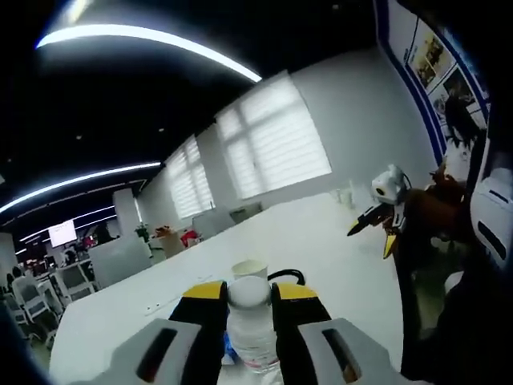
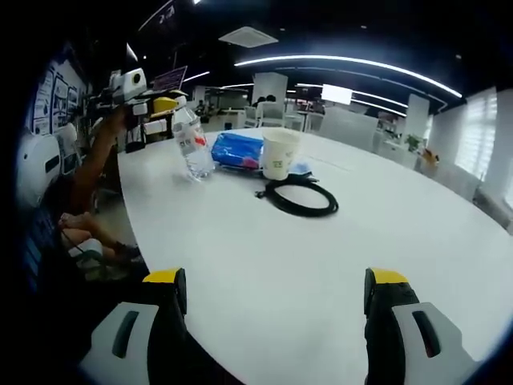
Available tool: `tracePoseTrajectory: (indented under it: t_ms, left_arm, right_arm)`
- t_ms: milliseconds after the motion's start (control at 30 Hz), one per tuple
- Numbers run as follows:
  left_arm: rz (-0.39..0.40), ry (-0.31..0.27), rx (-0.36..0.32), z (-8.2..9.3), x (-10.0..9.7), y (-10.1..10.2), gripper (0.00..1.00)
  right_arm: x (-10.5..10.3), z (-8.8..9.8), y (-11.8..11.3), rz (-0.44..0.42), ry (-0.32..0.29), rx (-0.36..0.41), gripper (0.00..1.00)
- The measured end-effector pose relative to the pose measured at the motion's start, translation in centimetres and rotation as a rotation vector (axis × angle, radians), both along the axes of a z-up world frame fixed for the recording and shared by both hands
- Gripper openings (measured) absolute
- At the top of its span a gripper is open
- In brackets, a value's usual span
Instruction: Arrange the tabletop items into an orderly group along one side of the table until the central work area is clear of visible clutter.
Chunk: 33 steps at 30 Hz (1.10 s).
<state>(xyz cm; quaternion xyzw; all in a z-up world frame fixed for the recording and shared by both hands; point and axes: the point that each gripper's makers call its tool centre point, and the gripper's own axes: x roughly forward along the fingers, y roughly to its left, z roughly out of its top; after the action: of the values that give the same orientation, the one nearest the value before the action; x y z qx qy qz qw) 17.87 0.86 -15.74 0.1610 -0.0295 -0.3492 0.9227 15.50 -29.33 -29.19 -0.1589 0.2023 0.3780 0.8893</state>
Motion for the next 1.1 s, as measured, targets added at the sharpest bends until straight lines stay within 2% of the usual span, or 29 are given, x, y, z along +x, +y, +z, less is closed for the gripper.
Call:
tracePoseTrajectory:
  t_ms: [167, 1100]
  left_arm:
    - [-0.003, 0.019, 0.000, 0.2, 0.9, 0.0, 0.19]
    - [-0.005, 0.036, -0.007, 0.4, 3.4, -1.0, 0.19]
  right_arm:
    - [0.1, 0.1, 0.0, -0.001, -0.002, 0.002, 0.88]
    - [0.0, 0.2, -0.4, -0.003, 0.001, 0.000, 0.88]
